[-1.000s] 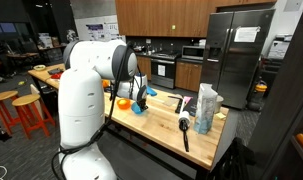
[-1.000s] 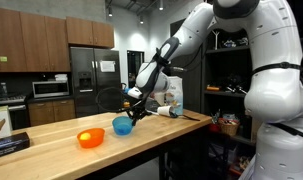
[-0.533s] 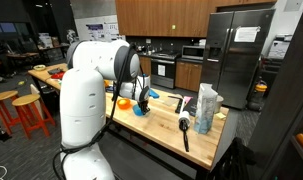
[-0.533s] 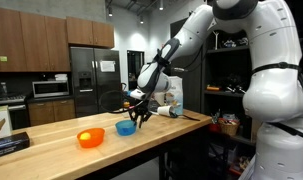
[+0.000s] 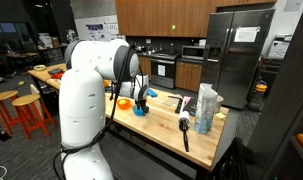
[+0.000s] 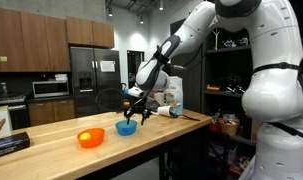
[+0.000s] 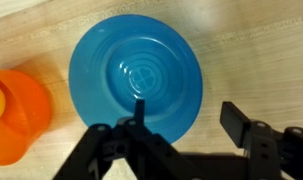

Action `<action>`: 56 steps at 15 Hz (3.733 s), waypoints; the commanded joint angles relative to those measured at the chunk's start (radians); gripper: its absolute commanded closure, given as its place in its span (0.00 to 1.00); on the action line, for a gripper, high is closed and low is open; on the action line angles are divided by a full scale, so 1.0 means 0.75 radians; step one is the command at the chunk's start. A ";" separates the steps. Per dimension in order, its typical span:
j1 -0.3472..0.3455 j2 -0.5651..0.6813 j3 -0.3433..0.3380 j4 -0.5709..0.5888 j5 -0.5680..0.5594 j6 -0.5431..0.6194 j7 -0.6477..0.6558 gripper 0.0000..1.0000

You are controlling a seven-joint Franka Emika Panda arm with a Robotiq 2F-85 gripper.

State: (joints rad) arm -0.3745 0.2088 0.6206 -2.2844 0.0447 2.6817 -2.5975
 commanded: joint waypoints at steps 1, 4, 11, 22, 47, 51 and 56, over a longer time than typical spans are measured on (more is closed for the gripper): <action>-0.017 -0.128 0.036 0.000 -0.025 -0.080 0.000 0.00; -0.004 -0.256 0.066 -0.008 -0.053 -0.126 -0.002 0.00; 0.445 -0.525 -0.292 -0.088 -0.149 -0.173 0.009 0.00; 0.764 -0.731 -0.647 -0.383 -0.141 -0.153 -0.013 0.00; 0.851 -0.794 -0.829 -0.491 -0.217 0.125 0.000 0.00; 0.853 -0.796 -0.829 -0.492 -0.232 0.132 0.000 0.00; 0.884 -0.792 -0.864 -0.501 -0.279 0.165 0.000 0.00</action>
State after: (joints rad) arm 0.2729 -0.3617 -0.0042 -2.6395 -0.1350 2.7853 -2.5976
